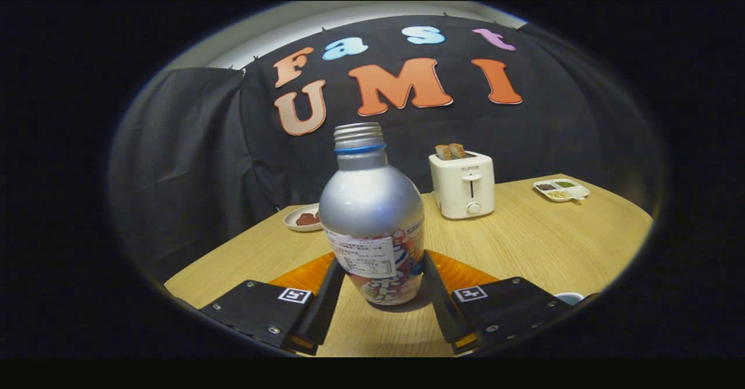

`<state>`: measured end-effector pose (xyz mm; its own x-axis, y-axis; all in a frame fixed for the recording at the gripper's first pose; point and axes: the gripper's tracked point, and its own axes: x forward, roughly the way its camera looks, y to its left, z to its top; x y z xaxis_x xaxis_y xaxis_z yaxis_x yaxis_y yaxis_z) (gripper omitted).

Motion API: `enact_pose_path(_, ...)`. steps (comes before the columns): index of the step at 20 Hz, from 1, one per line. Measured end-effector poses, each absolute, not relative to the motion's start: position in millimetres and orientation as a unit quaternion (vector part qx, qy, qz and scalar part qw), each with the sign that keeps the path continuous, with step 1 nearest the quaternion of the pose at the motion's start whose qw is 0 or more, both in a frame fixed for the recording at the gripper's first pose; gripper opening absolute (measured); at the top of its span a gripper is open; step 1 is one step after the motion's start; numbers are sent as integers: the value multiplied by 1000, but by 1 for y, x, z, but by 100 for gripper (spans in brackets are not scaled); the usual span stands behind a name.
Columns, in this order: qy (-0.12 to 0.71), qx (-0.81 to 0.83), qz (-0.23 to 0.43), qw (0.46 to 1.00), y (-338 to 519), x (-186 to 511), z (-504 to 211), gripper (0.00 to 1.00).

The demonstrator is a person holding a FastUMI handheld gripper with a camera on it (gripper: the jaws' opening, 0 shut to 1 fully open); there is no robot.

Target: Take the bottle from table, then pour the juice into the cup, finally place the bottle on the coaster

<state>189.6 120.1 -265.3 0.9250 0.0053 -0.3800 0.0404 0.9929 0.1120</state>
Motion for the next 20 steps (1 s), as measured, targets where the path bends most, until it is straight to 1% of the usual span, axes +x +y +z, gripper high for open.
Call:
enact_pose_path(5, 192, 13, -25, 981, 113, 198, -283, 74)
enact_pose_path(14, 208, 9, -30, 978, 115, 205, -309, 74)
enact_pose_path(18, 210, 16, -39, 977, 109, 204, -314, 76)
enact_pose_path(20, 211, 23, -44, 976, 108, 203, -311, 78)
